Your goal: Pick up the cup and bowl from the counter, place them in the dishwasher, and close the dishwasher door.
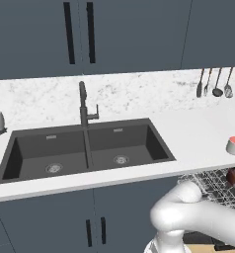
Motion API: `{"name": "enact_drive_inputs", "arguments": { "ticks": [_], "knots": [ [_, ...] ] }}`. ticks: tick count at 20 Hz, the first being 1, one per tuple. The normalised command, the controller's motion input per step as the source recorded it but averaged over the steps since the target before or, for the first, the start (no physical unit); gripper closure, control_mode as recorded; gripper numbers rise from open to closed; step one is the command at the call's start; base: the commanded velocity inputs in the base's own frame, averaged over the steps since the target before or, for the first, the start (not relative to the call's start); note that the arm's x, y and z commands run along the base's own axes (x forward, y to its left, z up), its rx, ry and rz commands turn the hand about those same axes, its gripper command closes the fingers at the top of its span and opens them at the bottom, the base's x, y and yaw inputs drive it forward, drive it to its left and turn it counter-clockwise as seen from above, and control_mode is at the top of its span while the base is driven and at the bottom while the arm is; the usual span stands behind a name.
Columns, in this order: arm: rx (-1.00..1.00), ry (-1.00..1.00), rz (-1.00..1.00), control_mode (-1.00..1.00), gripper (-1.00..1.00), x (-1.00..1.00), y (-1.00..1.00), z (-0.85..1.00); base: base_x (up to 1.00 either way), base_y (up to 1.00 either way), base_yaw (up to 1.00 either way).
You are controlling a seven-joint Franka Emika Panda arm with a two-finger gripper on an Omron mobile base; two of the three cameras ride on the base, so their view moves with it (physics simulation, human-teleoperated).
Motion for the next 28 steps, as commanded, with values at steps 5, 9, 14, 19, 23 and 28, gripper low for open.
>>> {"name": "enact_drive_inputs", "arguments": {
  "ticks": [5, 9, 14, 19, 23, 28],
  "knots": [
    [0.0, 0.12, -0.2, -1.0, 1.0, 0.29, 0.09, -0.27, 0.0, 0.0, 0.0],
    [0.0, 0.13, -0.19, -1.0, 1.0, 0.08, 0.0, -0.28, 0.0, 0.0, 0.0],
    [0.0, 0.09, -0.04, -1.0, 1.0, 0.0, -0.12, -0.2, 0.0, 0.0, 0.0],
    [0.0, 0.07, 0.0, -1.0, 1.0, 0.1, -0.35, -0.35, 0.0, 0.0, 0.0],
    [0.0, 0.02, 0.0, -1.0, 1.0, 0.19, -0.08, -0.33, 0.0, 0.0, 0.0],
    [0.0, 0.01, 0.0, -1.0, 1.0, 0.49, 0.0, -0.24, 0.0, 0.0, 0.0]
  ]
}}
